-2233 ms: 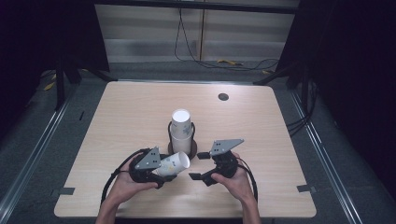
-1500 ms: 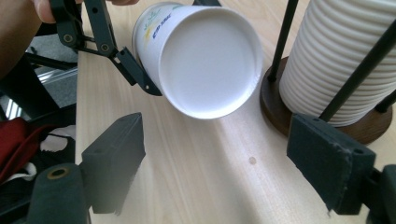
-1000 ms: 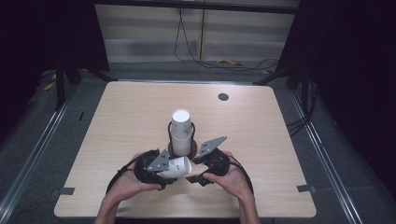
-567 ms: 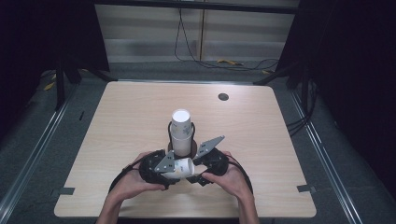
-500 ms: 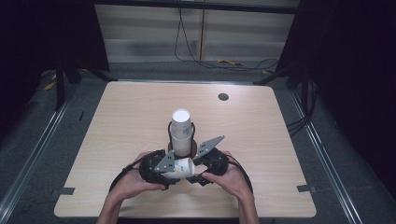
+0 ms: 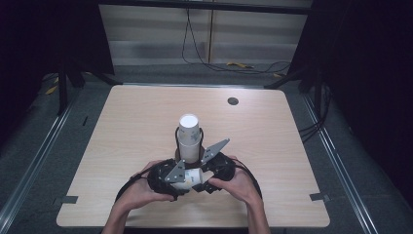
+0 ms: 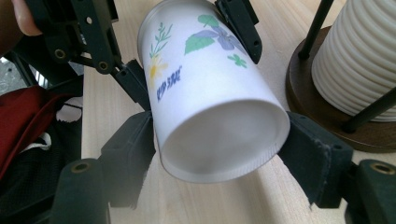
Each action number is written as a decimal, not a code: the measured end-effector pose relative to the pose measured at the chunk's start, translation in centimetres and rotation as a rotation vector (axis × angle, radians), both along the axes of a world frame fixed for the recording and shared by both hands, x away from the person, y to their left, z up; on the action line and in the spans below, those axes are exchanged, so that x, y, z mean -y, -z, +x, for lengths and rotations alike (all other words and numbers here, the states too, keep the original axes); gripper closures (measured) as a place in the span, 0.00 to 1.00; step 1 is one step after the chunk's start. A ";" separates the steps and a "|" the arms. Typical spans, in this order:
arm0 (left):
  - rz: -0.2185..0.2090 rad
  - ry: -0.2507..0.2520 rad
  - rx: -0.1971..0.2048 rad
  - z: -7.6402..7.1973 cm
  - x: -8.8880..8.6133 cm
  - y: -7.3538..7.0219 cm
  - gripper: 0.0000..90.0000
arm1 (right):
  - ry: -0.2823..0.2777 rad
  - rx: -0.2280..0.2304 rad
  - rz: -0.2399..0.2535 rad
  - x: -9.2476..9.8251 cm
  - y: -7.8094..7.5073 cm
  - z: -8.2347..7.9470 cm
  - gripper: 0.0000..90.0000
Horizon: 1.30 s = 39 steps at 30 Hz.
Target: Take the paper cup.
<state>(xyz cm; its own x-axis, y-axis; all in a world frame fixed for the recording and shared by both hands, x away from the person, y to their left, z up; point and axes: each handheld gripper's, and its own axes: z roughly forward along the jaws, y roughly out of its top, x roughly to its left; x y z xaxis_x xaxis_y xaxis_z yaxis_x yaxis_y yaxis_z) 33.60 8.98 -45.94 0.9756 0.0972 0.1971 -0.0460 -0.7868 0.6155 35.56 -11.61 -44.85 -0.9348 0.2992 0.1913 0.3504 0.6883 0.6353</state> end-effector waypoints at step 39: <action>-0.276 -0.031 -0.028 0.4 -2.2 0.0 0.18 | -0.011 0.022 0.059 1.0 -0.5 -0.4 0.41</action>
